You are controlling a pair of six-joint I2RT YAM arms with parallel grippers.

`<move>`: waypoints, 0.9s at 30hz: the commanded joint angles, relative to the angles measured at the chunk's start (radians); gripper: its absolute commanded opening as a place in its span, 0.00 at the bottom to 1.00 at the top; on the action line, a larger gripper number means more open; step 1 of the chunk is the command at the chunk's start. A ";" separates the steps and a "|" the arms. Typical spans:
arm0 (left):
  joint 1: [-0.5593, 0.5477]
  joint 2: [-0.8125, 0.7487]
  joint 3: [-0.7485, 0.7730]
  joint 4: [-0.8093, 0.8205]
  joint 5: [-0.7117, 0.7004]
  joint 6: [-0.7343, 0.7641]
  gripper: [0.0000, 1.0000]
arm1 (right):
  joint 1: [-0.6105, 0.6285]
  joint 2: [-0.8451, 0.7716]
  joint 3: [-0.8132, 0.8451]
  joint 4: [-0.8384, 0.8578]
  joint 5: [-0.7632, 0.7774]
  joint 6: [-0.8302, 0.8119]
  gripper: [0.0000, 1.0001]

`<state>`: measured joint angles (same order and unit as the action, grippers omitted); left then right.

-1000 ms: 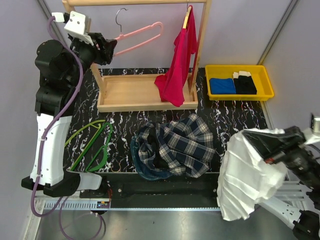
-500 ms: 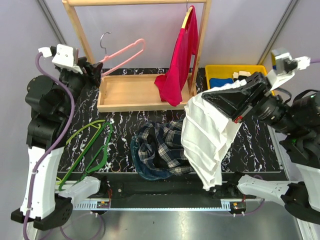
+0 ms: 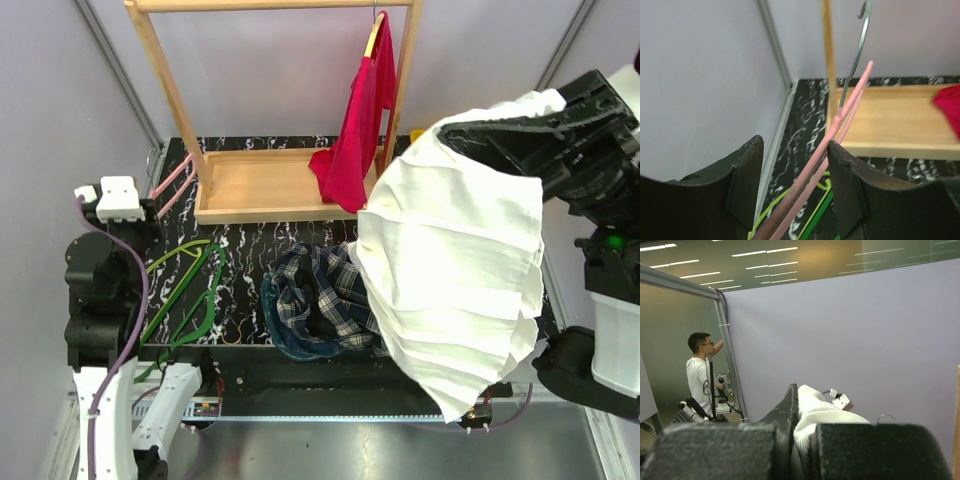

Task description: Remove the skirt from the hanger

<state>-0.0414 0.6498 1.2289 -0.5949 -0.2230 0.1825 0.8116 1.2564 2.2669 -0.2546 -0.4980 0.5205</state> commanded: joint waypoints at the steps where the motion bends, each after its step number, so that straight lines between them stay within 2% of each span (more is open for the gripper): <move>1: 0.009 -0.081 -0.121 0.041 -0.133 0.159 0.00 | 0.003 0.115 0.063 0.044 -0.060 0.012 0.00; 7: 0.012 -0.121 -0.270 0.040 -0.202 0.242 0.00 | 0.003 0.107 -0.090 0.072 -0.042 0.010 0.00; 9: 0.020 -0.101 -0.299 0.018 -0.246 0.265 0.00 | 0.001 0.109 -0.121 0.080 -0.037 0.007 0.00; 14: 0.061 -0.059 -0.312 -0.037 -0.256 0.284 0.00 | 0.000 0.117 -0.211 0.084 -0.037 0.006 0.00; 20: 0.071 -0.085 -0.342 -0.151 -0.198 0.302 0.02 | -0.017 -0.017 -0.525 0.078 0.015 -0.013 0.00; 21: 0.067 -0.096 -0.356 -0.161 -0.191 0.302 0.09 | -0.020 -0.041 -0.631 0.080 0.019 -0.014 0.00; 22: 0.071 -0.108 -0.368 -0.167 -0.182 0.302 0.26 | -0.023 -0.090 -0.682 0.071 0.022 -0.017 0.00; 24: 0.069 -0.124 -0.387 -0.199 -0.164 0.289 0.72 | -0.023 -0.132 -0.813 0.043 0.032 -0.019 0.00; 27: 0.071 -0.119 -0.353 -0.213 -0.170 0.256 0.99 | -0.023 -0.210 -0.976 -0.029 0.045 -0.020 0.00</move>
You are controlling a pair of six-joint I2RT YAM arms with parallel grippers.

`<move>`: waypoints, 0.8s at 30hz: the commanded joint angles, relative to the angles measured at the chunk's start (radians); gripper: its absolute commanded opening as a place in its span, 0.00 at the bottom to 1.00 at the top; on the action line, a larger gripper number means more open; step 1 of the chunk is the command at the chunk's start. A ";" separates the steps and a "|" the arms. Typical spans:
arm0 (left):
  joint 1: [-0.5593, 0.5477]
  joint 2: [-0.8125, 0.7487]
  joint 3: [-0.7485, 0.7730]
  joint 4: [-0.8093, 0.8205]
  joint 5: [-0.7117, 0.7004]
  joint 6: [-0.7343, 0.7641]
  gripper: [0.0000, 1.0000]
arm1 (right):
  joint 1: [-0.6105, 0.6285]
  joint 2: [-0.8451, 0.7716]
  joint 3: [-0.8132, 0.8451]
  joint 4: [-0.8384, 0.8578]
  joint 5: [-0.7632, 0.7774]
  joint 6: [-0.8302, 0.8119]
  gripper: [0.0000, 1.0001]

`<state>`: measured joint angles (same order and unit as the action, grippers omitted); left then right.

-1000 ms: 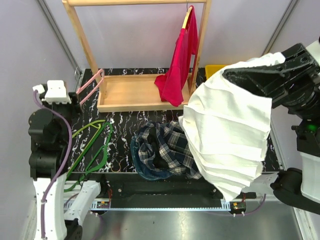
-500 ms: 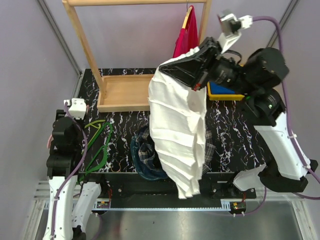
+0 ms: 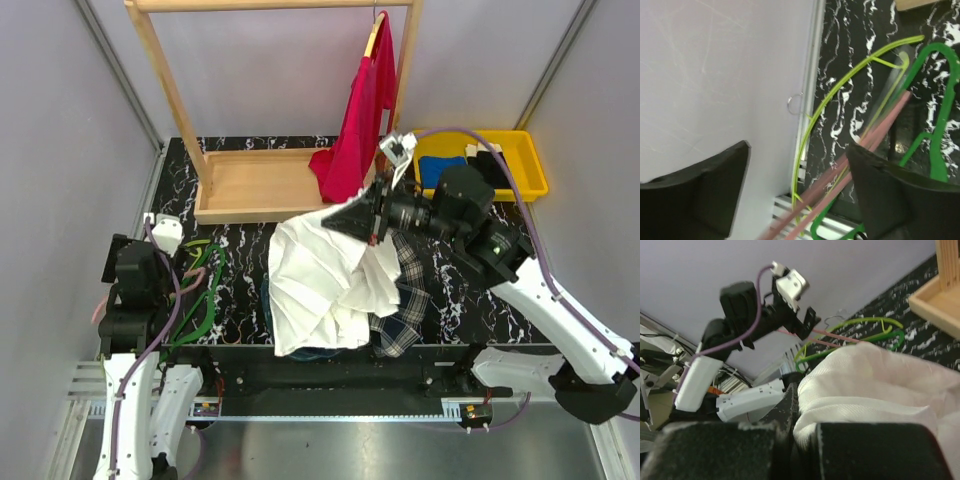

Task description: Remove the skirt from the hanger

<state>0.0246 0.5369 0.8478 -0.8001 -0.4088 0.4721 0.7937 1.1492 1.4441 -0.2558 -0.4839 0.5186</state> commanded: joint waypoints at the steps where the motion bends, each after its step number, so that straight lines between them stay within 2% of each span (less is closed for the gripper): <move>1: 0.003 -0.005 0.045 -0.005 0.019 -0.039 0.99 | -0.005 -0.141 -0.195 -0.055 0.040 -0.014 0.00; 5: 0.005 0.044 0.176 -0.011 0.062 -0.088 0.99 | -0.004 -0.181 -0.376 -0.092 0.036 -0.002 0.00; 11: 0.005 0.201 0.512 -0.099 0.157 -0.209 0.99 | -0.005 -0.126 -0.635 -0.036 -0.039 0.061 0.00; 15: 0.005 0.293 0.782 -0.123 0.266 -0.277 0.99 | -0.007 0.004 -0.787 0.038 -0.084 0.070 0.00; 17: 0.005 0.353 0.870 -0.134 0.327 -0.311 0.99 | -0.005 0.071 -0.829 0.064 -0.105 0.055 0.01; 18: 0.005 0.373 0.960 -0.140 0.344 -0.323 0.99 | -0.004 0.151 -0.865 0.090 -0.111 0.049 0.04; 19: 0.003 0.414 1.006 -0.148 0.360 -0.329 0.99 | -0.004 0.196 -0.881 0.099 -0.117 0.040 0.11; 21: 0.005 0.455 1.141 -0.169 0.392 -0.352 0.99 | 0.002 0.310 -0.910 0.105 -0.128 0.015 0.41; 23: 0.005 0.505 1.212 -0.180 0.403 -0.366 0.99 | 0.021 0.343 -0.915 0.107 -0.128 0.006 0.64; 24: 0.005 0.515 1.261 -0.180 0.403 -0.368 0.99 | 0.028 0.322 -0.895 0.089 -0.119 0.003 0.99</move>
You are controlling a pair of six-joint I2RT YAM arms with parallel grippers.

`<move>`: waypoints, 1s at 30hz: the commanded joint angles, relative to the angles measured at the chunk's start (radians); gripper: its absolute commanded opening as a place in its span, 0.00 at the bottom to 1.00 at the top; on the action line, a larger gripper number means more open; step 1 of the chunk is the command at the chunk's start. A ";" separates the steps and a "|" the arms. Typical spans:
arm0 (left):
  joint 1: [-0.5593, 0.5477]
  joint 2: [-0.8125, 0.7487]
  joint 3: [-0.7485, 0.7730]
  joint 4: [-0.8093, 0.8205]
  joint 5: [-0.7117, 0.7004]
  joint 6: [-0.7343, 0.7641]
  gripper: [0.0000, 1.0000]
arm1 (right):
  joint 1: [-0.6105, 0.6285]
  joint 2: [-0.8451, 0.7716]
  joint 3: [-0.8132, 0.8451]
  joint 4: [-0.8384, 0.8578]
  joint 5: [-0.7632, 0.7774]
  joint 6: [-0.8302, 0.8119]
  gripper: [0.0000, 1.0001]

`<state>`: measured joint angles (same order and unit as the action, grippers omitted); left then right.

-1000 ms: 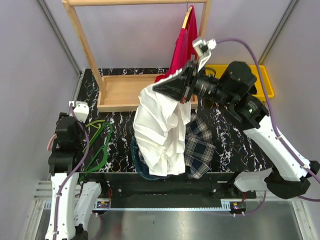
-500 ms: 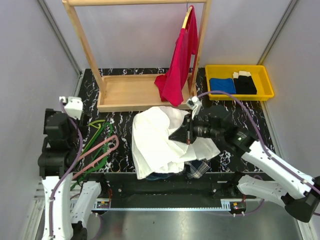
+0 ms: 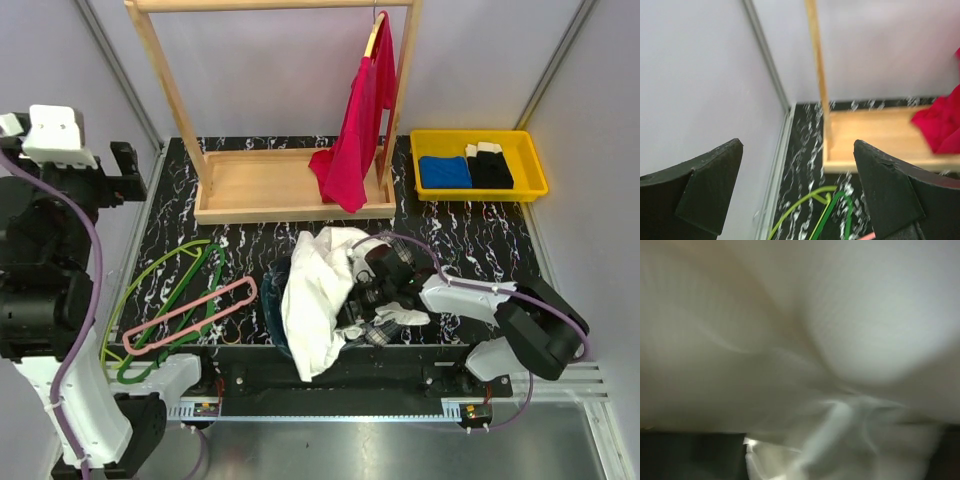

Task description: Remove the skirt from the hanger

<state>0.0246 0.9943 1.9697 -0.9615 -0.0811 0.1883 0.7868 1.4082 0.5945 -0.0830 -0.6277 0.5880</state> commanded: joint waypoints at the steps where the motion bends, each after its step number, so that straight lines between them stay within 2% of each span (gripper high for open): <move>1: 0.005 0.075 0.155 -0.019 0.099 -0.085 0.99 | 0.043 0.036 -0.030 -0.109 0.049 -0.060 1.00; 5: 0.005 0.099 0.198 -0.013 0.128 -0.107 0.99 | 0.045 -0.185 0.141 -0.236 0.164 -0.024 0.99; 6: 0.003 0.102 0.198 -0.006 0.141 -0.110 0.99 | 0.045 -0.281 0.169 -0.268 0.187 -0.010 1.00; 9: 0.005 0.115 0.196 0.027 0.178 -0.130 0.99 | 0.043 -0.409 0.302 -0.380 0.241 0.032 1.00; 11: 0.005 0.132 0.208 0.036 0.194 -0.145 0.99 | 0.045 -0.431 0.417 -0.482 0.255 0.052 1.00; 12: 0.003 0.142 0.213 0.040 0.199 -0.148 0.99 | 0.043 -0.423 0.453 -0.608 0.256 0.058 1.00; 14: 0.005 0.155 0.224 0.046 0.208 -0.159 0.99 | 0.045 -0.422 0.531 -0.731 0.237 0.058 1.00; 16: 0.005 0.158 0.224 0.052 0.219 -0.164 0.99 | 0.045 -0.452 0.565 -0.727 0.237 0.071 1.00; 18: 0.005 0.155 0.219 0.055 0.222 -0.161 0.99 | 0.043 -0.489 0.587 -0.629 0.246 0.085 1.00; 20: 0.003 0.149 0.207 0.061 0.221 -0.153 0.99 | 0.043 -0.460 0.625 -0.496 0.237 0.088 1.00; 23: 0.003 0.136 0.195 0.070 0.211 -0.141 0.99 | 0.043 -0.339 0.697 -0.411 0.126 0.105 1.00; 24: 0.005 0.133 0.196 0.070 0.207 -0.129 0.99 | 0.043 -0.313 0.711 -0.409 0.017 0.117 1.00; 27: 0.005 0.113 0.173 0.089 0.178 -0.098 0.99 | 0.071 -0.331 0.650 -0.412 -0.102 0.185 1.00; 30: 0.005 0.084 0.130 0.119 0.155 -0.075 0.99 | 0.085 -0.495 0.504 -0.486 -0.103 0.260 1.00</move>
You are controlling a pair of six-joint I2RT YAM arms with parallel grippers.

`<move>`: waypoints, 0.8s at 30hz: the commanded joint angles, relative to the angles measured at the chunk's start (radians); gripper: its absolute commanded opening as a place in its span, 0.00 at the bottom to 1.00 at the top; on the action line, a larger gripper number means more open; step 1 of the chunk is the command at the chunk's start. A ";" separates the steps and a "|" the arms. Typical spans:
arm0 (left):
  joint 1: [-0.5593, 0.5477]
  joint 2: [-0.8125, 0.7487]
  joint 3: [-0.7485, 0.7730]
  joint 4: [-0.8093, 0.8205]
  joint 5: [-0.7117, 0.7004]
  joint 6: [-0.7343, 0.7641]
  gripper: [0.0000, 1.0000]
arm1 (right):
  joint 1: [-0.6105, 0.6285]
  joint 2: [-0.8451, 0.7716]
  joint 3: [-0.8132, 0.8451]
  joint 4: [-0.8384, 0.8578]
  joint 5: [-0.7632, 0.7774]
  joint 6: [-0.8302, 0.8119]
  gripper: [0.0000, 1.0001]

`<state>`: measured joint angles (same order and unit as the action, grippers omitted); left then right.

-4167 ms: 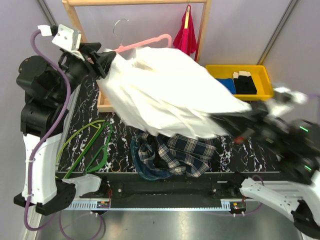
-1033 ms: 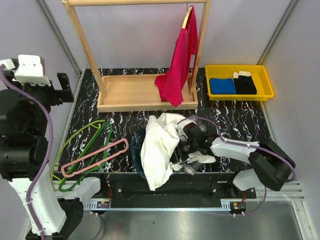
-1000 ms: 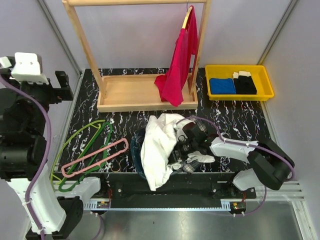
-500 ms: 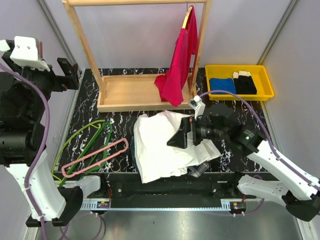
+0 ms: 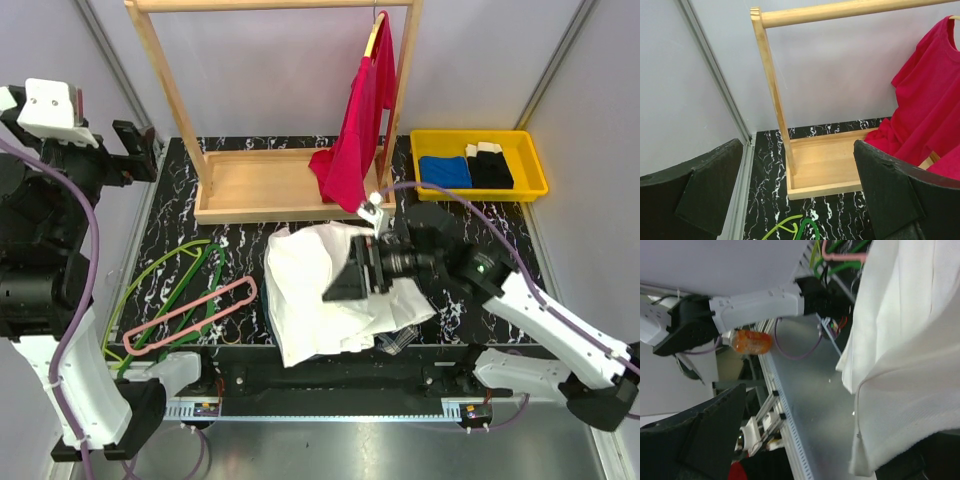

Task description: Remove the skirt from the hanger

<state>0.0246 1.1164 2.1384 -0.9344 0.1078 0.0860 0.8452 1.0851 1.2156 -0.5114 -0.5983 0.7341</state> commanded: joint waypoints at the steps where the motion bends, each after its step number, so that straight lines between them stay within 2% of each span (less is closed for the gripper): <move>1: 0.005 -0.044 -0.047 0.098 -0.036 0.027 0.99 | 0.026 -0.257 -0.184 -0.111 -0.130 0.132 1.00; 3: 0.005 -0.053 -0.064 0.112 -0.028 0.028 0.99 | 0.029 -0.336 -0.278 -0.172 -0.142 0.206 1.00; 4: 0.005 -0.052 -0.063 0.114 -0.026 0.026 0.99 | 0.028 -0.400 -0.292 -0.256 -0.146 0.220 1.00; 6: 0.005 -0.038 -0.048 0.114 -0.023 0.015 0.99 | 0.031 -0.454 -0.295 -0.312 -0.178 0.257 1.00; 8: 0.005 -0.017 -0.035 0.114 -0.020 0.008 0.99 | 0.031 -0.519 -0.277 -0.287 -0.219 0.310 1.00; 10: 0.005 0.003 -0.018 0.114 -0.014 -0.009 0.99 | 0.031 -0.534 -0.269 -0.132 -0.348 0.393 1.00; 11: 0.005 0.008 -0.012 0.112 -0.014 -0.017 0.99 | 0.031 -0.521 -0.252 -0.153 -0.385 0.375 1.00; 12: 0.005 0.016 0.001 0.114 -0.011 -0.029 0.99 | 0.029 -0.499 -0.201 -0.215 -0.389 0.337 1.00; 13: 0.005 0.025 0.009 0.114 -0.008 -0.034 0.99 | 0.031 -0.449 -0.173 -0.428 -0.388 0.280 1.00; 14: 0.005 0.028 0.017 0.114 -0.004 -0.037 0.99 | 0.031 -0.427 -0.142 -0.557 -0.315 0.140 1.00; 16: 0.005 0.034 0.035 0.114 0.000 -0.046 0.99 | 0.031 -0.372 -0.099 -0.819 -0.209 -0.006 1.00; 17: 0.005 0.033 0.034 0.114 0.001 -0.052 0.99 | 0.031 -0.358 -0.109 -0.840 -0.107 -0.013 1.00; 18: 0.005 0.031 0.026 0.111 0.007 -0.067 0.99 | 0.031 -0.347 -0.144 -0.831 -0.063 -0.007 1.00; 19: 0.005 0.020 0.020 0.109 0.019 -0.075 0.99 | 0.031 -0.332 -0.171 -0.717 -0.054 0.035 1.00; 20: 0.005 0.014 -0.006 0.094 0.097 -0.112 0.99 | 0.031 -0.327 -0.195 -0.634 -0.029 0.060 1.00; 21: 0.003 0.007 -0.027 0.082 0.174 -0.136 0.99 | 0.031 -0.302 -0.221 -0.474 -0.011 0.079 1.00; 22: 0.003 -0.018 -0.056 0.077 0.267 -0.167 0.99 | 0.029 -0.282 -0.232 -0.399 -0.003 0.097 1.00; 23: 0.003 -0.035 -0.148 0.107 0.503 -0.243 0.99 | 0.029 -0.255 -0.231 -0.341 0.017 0.094 1.00; 24: 0.003 -0.056 -0.210 0.152 0.618 -0.308 0.99 | 0.029 -0.191 -0.228 -0.264 0.032 0.093 1.00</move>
<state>0.0280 1.1301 2.0815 -0.8600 0.2459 -0.0002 0.8703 0.7795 0.9966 -1.0664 -0.6796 0.8291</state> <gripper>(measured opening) 0.987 0.994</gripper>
